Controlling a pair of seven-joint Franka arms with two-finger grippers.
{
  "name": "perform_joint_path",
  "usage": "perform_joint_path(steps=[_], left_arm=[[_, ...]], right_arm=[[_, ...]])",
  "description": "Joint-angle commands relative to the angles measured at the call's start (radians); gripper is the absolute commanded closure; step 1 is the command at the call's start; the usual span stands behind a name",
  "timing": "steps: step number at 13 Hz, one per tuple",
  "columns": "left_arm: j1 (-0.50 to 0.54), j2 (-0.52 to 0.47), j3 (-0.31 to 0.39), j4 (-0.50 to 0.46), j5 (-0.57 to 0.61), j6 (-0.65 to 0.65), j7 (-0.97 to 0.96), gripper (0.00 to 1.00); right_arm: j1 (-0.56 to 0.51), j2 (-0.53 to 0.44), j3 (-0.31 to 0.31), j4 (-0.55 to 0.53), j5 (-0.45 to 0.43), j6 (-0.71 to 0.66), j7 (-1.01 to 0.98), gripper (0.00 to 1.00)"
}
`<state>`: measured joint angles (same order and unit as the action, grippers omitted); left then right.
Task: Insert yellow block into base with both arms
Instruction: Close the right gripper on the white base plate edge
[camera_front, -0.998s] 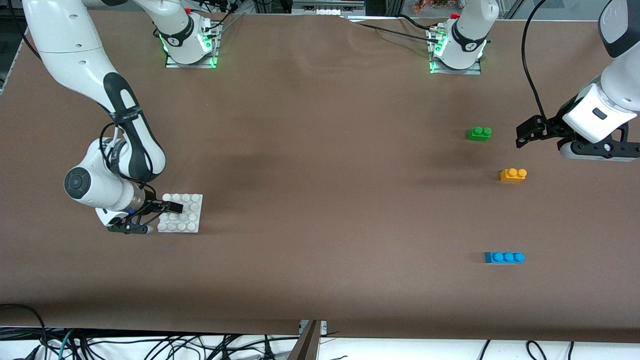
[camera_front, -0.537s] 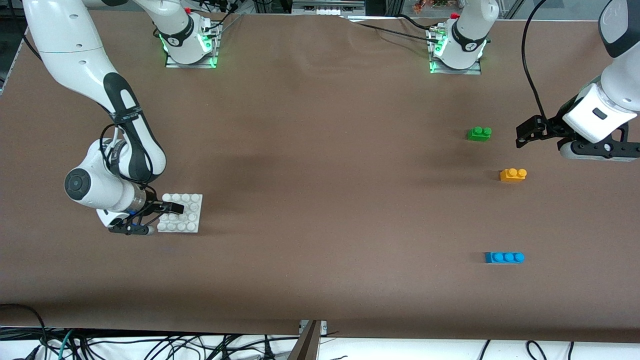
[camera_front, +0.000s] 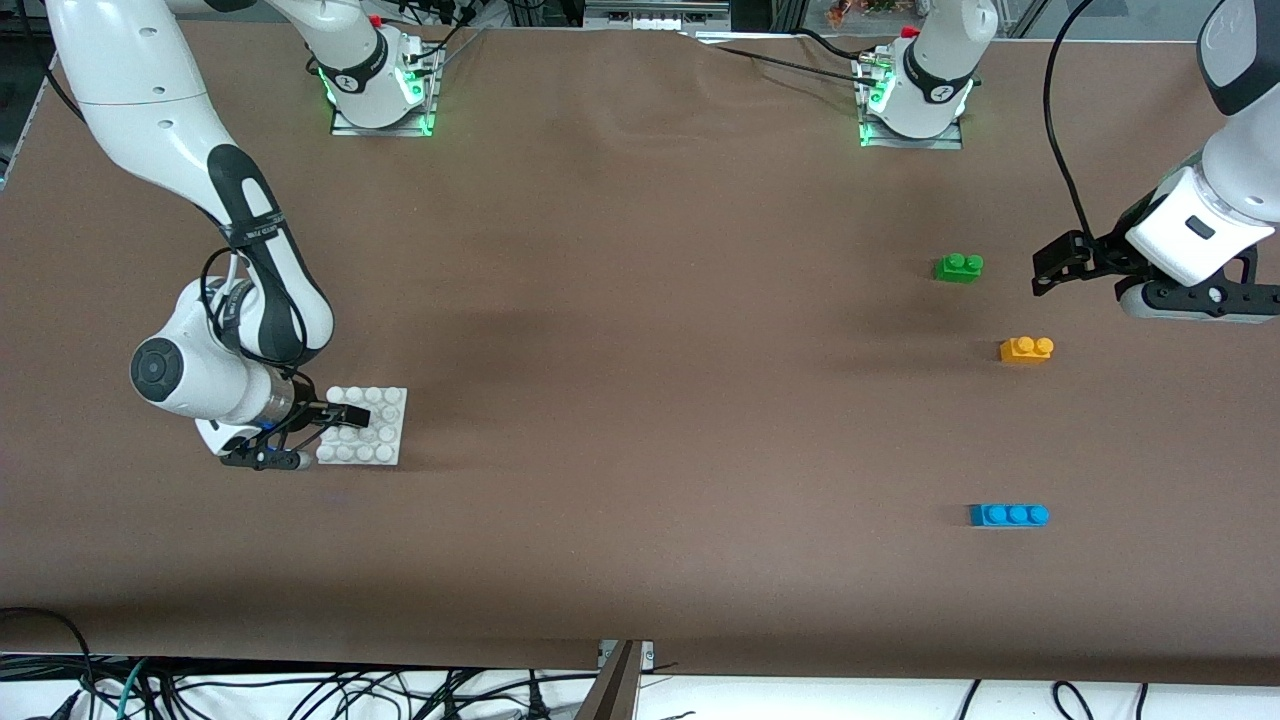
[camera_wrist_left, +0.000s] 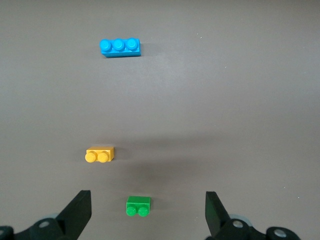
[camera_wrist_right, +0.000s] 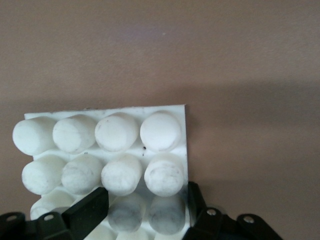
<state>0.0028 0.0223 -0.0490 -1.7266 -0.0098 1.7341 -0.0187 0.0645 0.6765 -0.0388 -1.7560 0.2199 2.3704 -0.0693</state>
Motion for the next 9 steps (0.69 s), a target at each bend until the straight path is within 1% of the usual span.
perform_joint_path(steps=[1, 9], left_arm=[[0.008, 0.011, -0.003, 0.030, -0.015, -0.022, 0.003, 0.00], [0.008, 0.011, -0.003, 0.028, -0.015, -0.031, 0.006, 0.00]], right_arm=[[-0.002, 0.020, 0.023, 0.030, 0.015, -0.031, -0.018, 0.37], [0.003, 0.035, 0.063, 0.065, 0.019, -0.043, -0.006, 0.37]])
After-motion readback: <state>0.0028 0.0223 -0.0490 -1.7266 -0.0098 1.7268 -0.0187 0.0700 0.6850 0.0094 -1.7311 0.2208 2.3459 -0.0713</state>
